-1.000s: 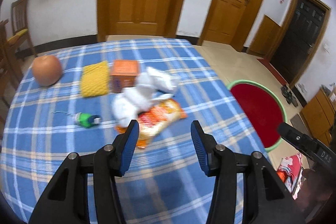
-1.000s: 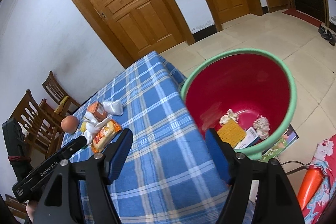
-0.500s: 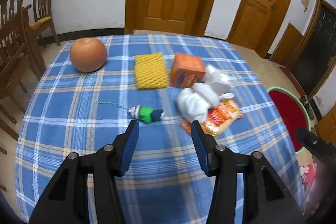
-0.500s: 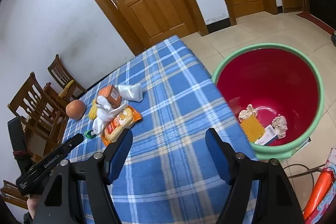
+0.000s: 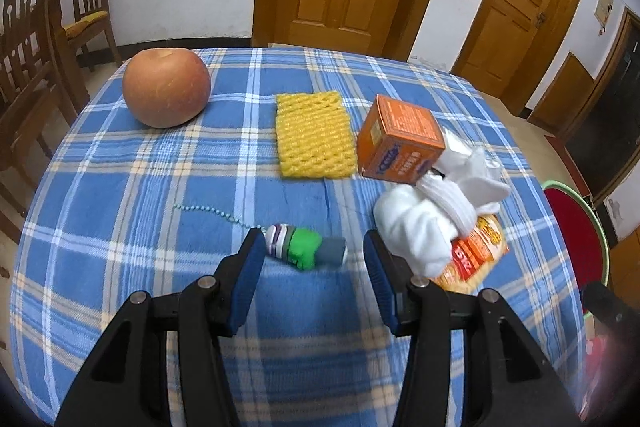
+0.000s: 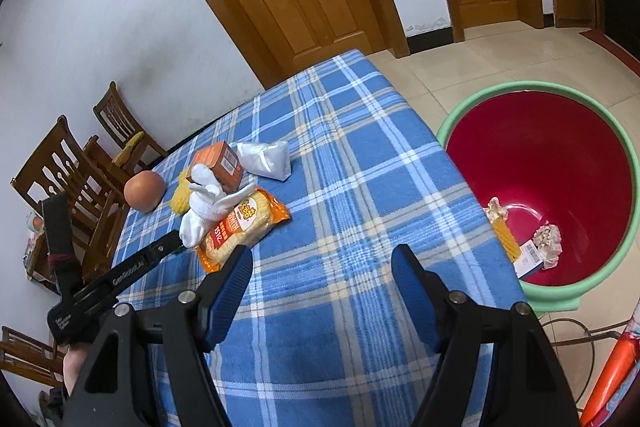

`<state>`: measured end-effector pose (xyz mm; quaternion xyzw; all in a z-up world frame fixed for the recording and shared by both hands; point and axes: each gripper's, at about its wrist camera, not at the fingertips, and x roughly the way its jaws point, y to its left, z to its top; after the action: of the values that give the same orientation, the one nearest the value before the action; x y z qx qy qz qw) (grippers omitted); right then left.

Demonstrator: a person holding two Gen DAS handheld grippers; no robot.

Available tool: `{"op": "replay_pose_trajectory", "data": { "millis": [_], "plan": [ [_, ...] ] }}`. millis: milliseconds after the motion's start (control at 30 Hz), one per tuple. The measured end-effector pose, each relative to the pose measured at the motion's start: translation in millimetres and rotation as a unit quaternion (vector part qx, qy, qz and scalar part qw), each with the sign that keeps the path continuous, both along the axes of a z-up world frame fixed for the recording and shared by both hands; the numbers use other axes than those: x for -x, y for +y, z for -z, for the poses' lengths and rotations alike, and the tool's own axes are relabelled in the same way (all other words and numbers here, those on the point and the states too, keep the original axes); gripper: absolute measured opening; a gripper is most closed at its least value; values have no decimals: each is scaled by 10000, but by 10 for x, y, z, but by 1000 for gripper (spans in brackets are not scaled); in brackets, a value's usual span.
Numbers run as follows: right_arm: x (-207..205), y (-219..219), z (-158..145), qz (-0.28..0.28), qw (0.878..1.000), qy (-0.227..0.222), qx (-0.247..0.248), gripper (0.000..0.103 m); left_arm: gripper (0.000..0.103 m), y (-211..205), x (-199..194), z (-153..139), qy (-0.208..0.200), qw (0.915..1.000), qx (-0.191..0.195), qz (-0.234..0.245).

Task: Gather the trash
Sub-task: 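Grasp the green toy bottle with the left gripper while the right gripper grasps the white cloth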

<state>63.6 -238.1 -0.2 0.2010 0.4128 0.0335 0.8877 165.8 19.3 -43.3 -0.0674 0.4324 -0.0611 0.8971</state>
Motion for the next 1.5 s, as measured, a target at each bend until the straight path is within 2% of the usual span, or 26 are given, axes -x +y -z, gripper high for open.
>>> {"op": "replay_pose_trajectory", "data": {
  "millis": [100, 133, 367, 567, 1000, 1067, 1100, 1167, 1200, 1267, 1300, 1400, 1500],
  "plan": [
    [-47, 29, -6, -60, 10000, 7, 19, 74, 50, -14, -24, 23, -9, 10000, -87, 8],
    [-66, 39, -13, -78, 10000, 4, 29, 74, 44, -15, -21, 32, -15, 9999, -133, 0],
    [-209, 211, -93, -336, 9993, -113, 132, 74, 44, 27, 31, 18, -89, 9999, -52, 36],
    [-374, 476, -139, -655, 9973, -196, 253, 74, 44, 119, 164, -117, -239, 9997, 19, 30],
    [-793, 976, 5, -1213, 9915, -120, 462, 74, 44, 250, 238, -169, -242, 9997, -43, -93],
    [-845, 1013, 38, -1255, 9909, -83, 480, 71, 44, 243, 236, -171, -254, 9996, -60, -100],
    [-870, 1034, 61, -1298, 9904, -54, 477, 65, 44, 241, 234, -169, -256, 9996, -64, -100],
    [-909, 1069, 110, -1408, 9890, 20, 461, 51, 44, 242, 233, -169, -251, 9996, -53, -96],
    [-915, 1088, 123, -1457, 9881, 6, 489, 39, 44, 240, 234, -170, -249, 9996, -50, -93],
    [-912, 1112, 133, -1487, 9871, -20, 587, 31, 44, 236, 233, -172, -250, 9996, -48, -87],
    [-904, 1108, 132, -1501, 9870, -40, 572, 21, 44, 235, 233, -172, -250, 9996, -46, -86],
    [-889, 1082, 117, -1500, 9872, -89, 541, 16, 44, 229, 236, -183, -260, 9996, -38, -88],
    [-842, 1050, 65, -1500, 9873, -190, 489, 15, 44, 221, 237, -197, -280, 9996, -40, -89]
  ]
}}
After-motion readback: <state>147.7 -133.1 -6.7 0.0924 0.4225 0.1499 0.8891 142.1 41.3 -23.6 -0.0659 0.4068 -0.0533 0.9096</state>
